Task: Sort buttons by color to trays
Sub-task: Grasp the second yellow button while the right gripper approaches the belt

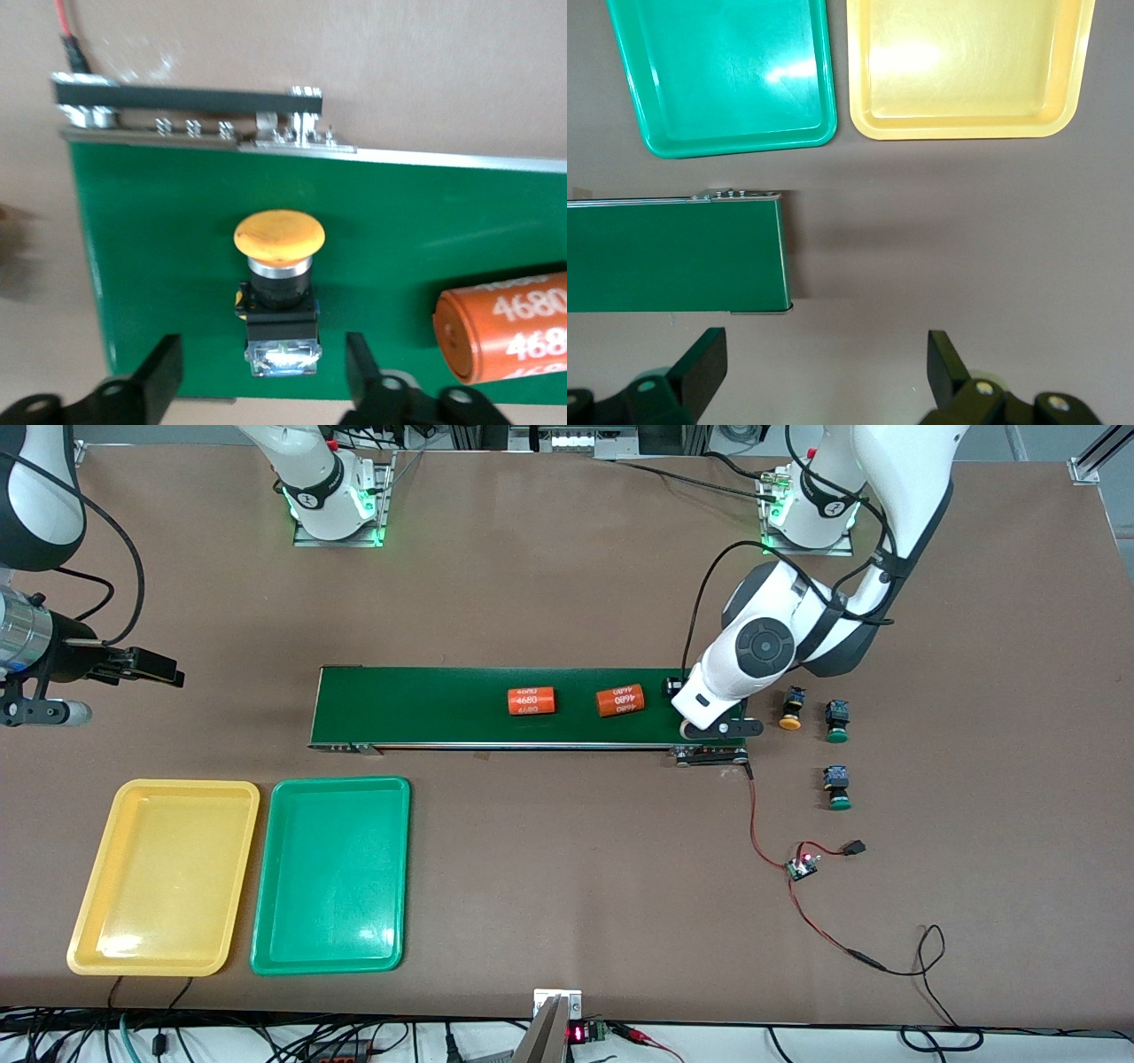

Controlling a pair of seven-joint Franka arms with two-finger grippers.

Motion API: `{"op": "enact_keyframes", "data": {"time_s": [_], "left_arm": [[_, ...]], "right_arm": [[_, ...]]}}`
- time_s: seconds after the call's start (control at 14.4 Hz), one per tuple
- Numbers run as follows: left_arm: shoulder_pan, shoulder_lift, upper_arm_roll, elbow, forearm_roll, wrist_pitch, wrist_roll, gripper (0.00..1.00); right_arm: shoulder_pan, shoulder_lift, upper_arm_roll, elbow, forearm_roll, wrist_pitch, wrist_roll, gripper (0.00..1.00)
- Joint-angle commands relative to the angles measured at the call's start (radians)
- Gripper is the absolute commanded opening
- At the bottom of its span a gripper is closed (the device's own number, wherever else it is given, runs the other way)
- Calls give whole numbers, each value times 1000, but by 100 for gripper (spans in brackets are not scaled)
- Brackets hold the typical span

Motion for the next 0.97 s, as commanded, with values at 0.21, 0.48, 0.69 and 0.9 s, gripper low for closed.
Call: {"op": "enact_keyframes", "data": {"time_s": [0.21,0.48,0.69,0.9], "left_arm": [[28,-64,175,39,2,-194,88,100],[27,-61,248,-49,2,-202,435,100],[27,-68,248,-138,4,-156,530,100],[34,-90,254,-301,85,113,601,100]], "right_arm": [[-6,1,4,3,16,-10,-11,100],[-1,-3,4,-1,16,-12,-5,100],[3,-35,11,-58,19,17,1,100],[3,-126,12,-209,19,114,-1,100]]}}
